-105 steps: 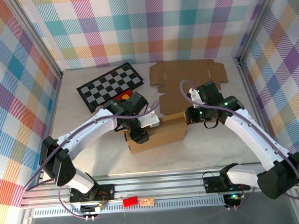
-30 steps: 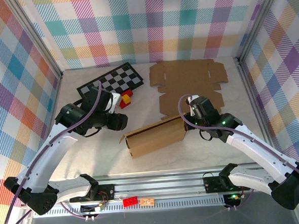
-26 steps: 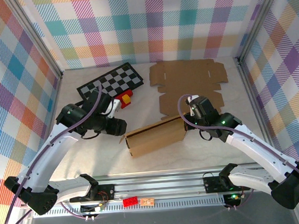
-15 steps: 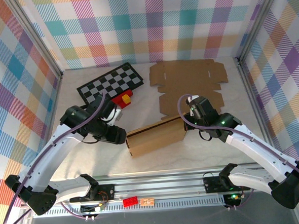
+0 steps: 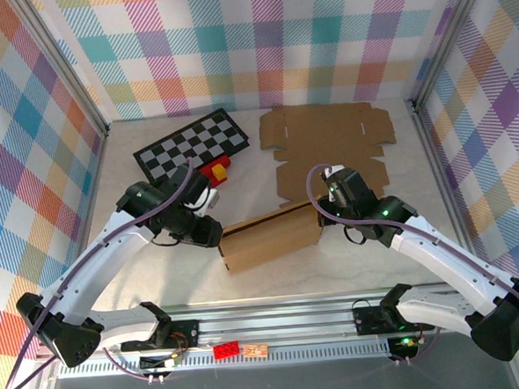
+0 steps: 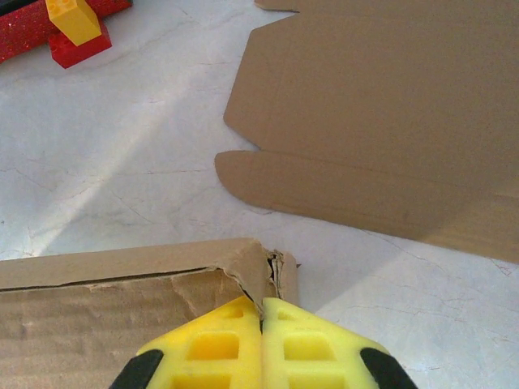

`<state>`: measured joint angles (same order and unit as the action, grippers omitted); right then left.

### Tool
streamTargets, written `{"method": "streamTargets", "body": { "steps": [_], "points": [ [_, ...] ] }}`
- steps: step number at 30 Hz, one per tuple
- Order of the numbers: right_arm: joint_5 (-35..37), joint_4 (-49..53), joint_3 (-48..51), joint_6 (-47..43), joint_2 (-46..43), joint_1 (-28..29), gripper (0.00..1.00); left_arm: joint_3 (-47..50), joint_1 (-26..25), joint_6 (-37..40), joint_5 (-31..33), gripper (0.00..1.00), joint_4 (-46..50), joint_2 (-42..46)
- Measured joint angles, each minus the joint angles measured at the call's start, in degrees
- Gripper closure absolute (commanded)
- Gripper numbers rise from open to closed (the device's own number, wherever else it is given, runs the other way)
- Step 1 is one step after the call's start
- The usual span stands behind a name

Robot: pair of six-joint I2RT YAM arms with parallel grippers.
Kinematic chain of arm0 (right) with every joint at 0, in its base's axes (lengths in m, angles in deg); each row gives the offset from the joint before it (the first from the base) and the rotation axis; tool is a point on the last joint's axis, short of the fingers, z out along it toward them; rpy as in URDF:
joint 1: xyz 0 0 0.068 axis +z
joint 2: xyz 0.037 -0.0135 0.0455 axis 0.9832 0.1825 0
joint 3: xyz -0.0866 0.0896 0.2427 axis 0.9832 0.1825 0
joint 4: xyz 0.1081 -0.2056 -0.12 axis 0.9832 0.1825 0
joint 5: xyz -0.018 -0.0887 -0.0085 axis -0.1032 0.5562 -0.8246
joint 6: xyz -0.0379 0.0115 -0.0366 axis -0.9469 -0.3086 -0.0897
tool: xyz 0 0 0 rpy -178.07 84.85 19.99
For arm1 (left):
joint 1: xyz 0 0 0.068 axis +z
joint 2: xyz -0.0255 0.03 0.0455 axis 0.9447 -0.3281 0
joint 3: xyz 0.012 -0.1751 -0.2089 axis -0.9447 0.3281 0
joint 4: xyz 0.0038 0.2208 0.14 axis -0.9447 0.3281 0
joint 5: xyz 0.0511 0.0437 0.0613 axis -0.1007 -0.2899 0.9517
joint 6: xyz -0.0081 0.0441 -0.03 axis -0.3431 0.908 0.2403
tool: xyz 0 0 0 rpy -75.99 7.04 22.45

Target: Fold the paper box

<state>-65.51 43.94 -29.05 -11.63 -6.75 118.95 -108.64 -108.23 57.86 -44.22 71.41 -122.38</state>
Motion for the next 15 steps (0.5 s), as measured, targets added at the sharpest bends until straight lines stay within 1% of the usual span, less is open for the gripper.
{"method": "streamTargets", "body": {
  "steps": [7,15],
  "points": [
    [0.07,0.00,0.00,0.44,0.00,0.00,1.00,1.01,-0.04,-0.83,0.28,0.77,-1.18,-0.39],
    [0.90,-0.17,0.00,1.31,0.24,0.76,1.00,1.62,-0.04,-1.88,0.26,0.83,-1.66,-0.50]
  ]
}}
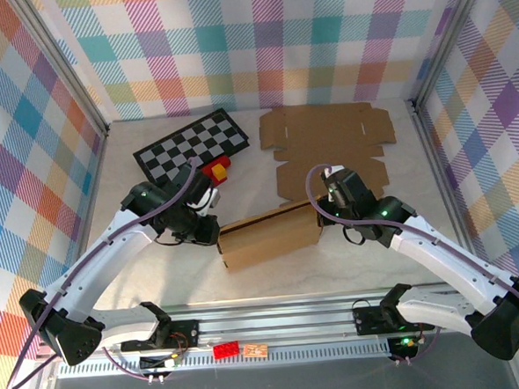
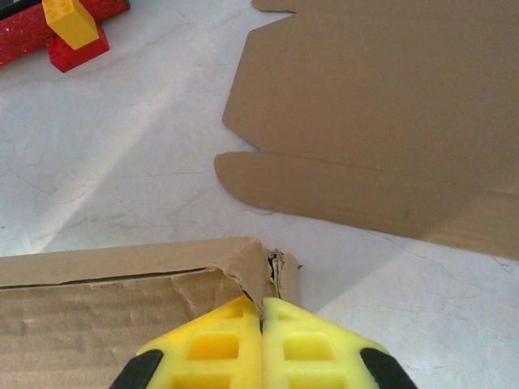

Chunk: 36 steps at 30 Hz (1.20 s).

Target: Fold the paper box

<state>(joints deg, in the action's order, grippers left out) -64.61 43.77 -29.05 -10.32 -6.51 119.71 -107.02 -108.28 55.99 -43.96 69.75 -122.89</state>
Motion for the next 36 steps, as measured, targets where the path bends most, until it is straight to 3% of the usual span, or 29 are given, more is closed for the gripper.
{"method": "streamTargets", "body": {
  "steps": [5,12,24,36],
  "points": [
    [0.96,0.00,0.00,0.63,0.02,0.79,1.00,0.42,0.00,-0.68,-0.04,0.86,-0.02,-0.46],
    [2.29,0.02,0.00,1.79,0.15,1.66,1.00,1.68,-0.76,-2.67,0.22,0.83,-0.20,-0.50],
    [3.30,0.00,0.00,2.67,0.39,2.25,1.00,2.51,-0.92,-4.85,1.53,0.95,-1.38,-0.46],
    [6.49,-0.02,-0.59,4.46,2.12,4.28,1.00,0.83,-0.96,-12.68,-1.05,0.97,0.07,-1.22]
  ]
}}
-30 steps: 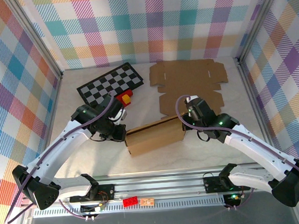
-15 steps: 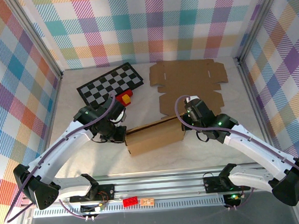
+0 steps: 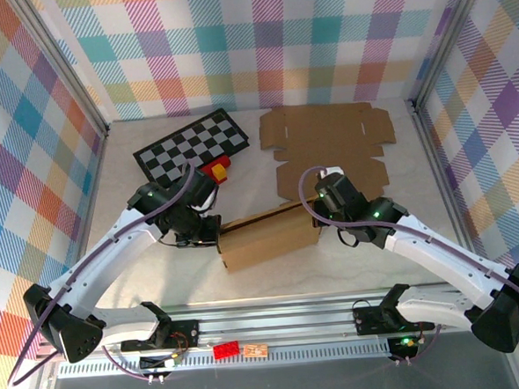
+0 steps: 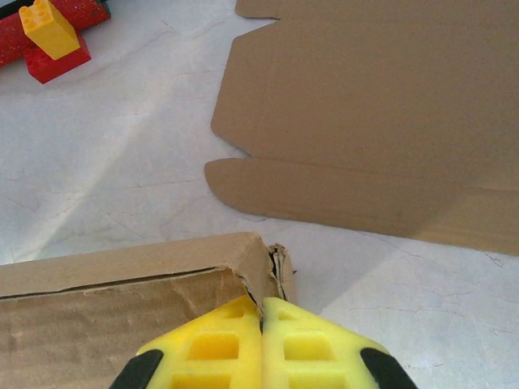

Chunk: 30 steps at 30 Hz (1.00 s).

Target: Fold the paper box

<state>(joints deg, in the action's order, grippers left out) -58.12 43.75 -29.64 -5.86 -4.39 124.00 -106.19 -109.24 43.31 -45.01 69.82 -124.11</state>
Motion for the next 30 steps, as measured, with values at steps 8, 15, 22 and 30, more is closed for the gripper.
{"method": "streamTargets", "body": {
  "steps": [8,15,22,30],
  "points": [
    [2.32,0.04,-0.42,1.16,0.85,1.38,1.00,-1.33,0.70,-4.85,-2.10,1.00,1.40,-1.55],
    [2.99,0.26,-0.42,1.53,0.87,1.44,1.00,-3.58,2.25,-8.09,-3.82,1.00,2.67,-3.32],
    [3.39,0.44,-0.42,1.55,0.90,1.68,1.00,-4.98,4.09,-8.81,-6.12,1.00,4.59,-4.92],
    [3.39,0.00,-0.48,1.57,1.38,1.70,1.00,-5.92,5.62,-9.84,-9.42,1.00,6.05,-6.62]
  ]
}}
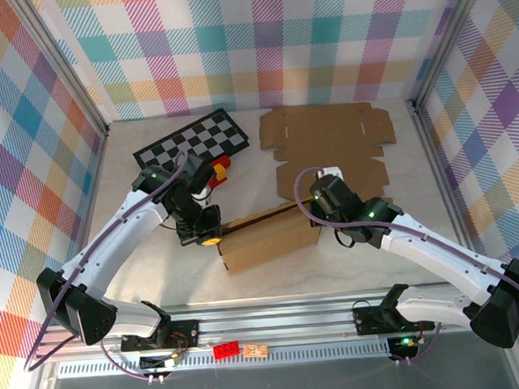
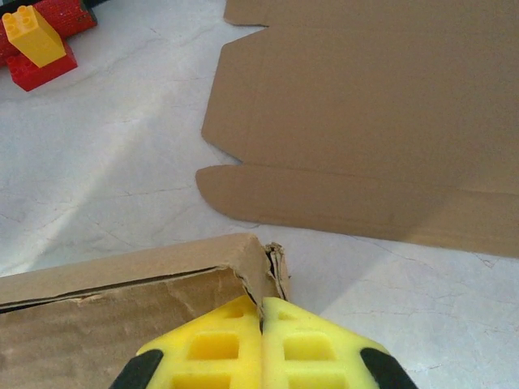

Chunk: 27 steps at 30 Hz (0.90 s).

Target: Fold the paper box

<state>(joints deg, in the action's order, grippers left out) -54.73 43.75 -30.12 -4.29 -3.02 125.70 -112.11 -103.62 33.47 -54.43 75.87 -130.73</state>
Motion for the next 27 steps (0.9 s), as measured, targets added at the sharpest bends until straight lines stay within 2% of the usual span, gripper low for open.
{"method": "streamTargets", "body": {
  "steps": [11,27],
  "points": [
    [0.22,0.00,-0.07,0.20,0.13,0.00,1.00,-1.46,3.48,0.74,-4.24,1.00,1.57,-1.86],
    [0.20,0.02,-0.09,1.03,0.37,0.04,1.00,3.21,3.72,5.90,-5.11,1.00,-1.14,0.83]
  ]
}}
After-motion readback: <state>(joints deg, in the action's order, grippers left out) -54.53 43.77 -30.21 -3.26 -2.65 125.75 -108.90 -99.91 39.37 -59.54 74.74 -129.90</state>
